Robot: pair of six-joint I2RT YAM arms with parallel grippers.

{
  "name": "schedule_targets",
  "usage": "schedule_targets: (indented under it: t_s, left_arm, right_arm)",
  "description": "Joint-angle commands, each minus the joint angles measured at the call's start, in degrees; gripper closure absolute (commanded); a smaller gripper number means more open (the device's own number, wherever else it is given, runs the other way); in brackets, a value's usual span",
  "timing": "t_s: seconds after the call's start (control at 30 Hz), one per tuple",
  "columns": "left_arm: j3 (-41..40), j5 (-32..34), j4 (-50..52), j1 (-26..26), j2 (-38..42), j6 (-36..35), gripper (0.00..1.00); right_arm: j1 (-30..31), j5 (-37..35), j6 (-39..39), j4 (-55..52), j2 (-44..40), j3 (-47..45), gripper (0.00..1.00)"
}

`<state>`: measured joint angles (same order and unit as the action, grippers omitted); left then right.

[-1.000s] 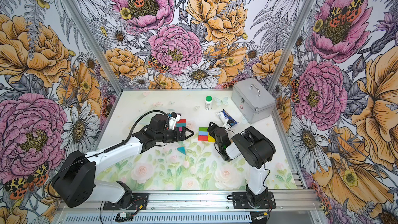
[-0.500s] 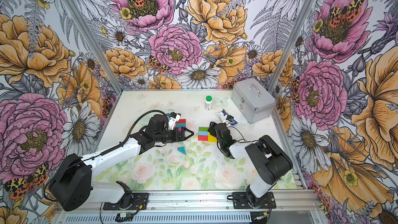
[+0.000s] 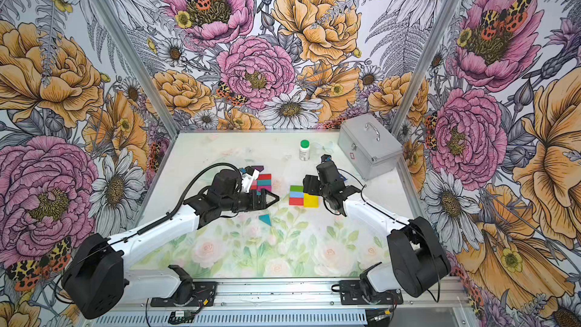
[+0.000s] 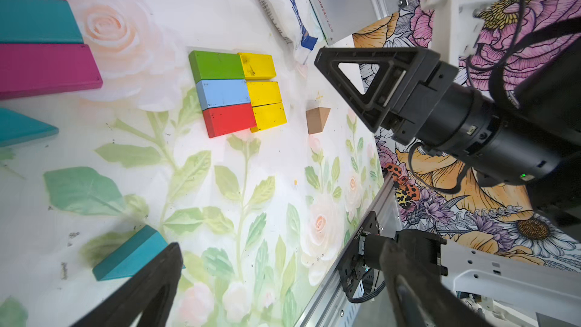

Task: Assemble a piece of candy with building blocks
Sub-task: Adjust the building block at the center of the board.

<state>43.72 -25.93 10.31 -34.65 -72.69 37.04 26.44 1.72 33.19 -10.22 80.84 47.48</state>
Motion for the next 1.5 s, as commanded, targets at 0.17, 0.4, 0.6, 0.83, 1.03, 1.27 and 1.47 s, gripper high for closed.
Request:
schedule_targets:
  t_s: [0.17,0.4,0.6,0.83,1.03,1.27,1.47]
  left_arm:
    - [-2.24,2.05,1.01,1.77,1.87,-1.11,0.01]
    - [-1.71,1.83,0.88,1.87,1.14,-1.35,0.01]
    - [-2.36,2.04,0.68,1.96,1.7,-0.91,0.01]
    - [-2.64,2.38,1.18,2.66,2.24,-0.98,0.01]
    - [-2.56,2.42,0.77,2.66,2.19,-0.75,0.01]
    - [-2.68,2.46,1.03,2.66,2.43,-0.75,0.01]
    - [-2.79,2.59,1.06,2.66,2.41,-0.65,0.01]
  right_arm:
    - [7.14,3.38,4.15,-7.43,-0.59,-4.68,0.2]
    - [7.59,2.41,4.21,-6.43,2.19,-4.49,0.19]
    - [7.74,4.76,5.26,-1.25,7.46,-4.24,0.2]
    - [8.02,3.26,5.79,0.2,8.72,-4.01,0.19]
    - [8.02,1.99,5.92,0.7,9.33,-4.01,0.2]
    - [7.93,1.4,5.87,1.2,10.24,-3.64,0.2]
    - [7.93,1.2,5.68,1.38,10.94,-2.97,0.2]
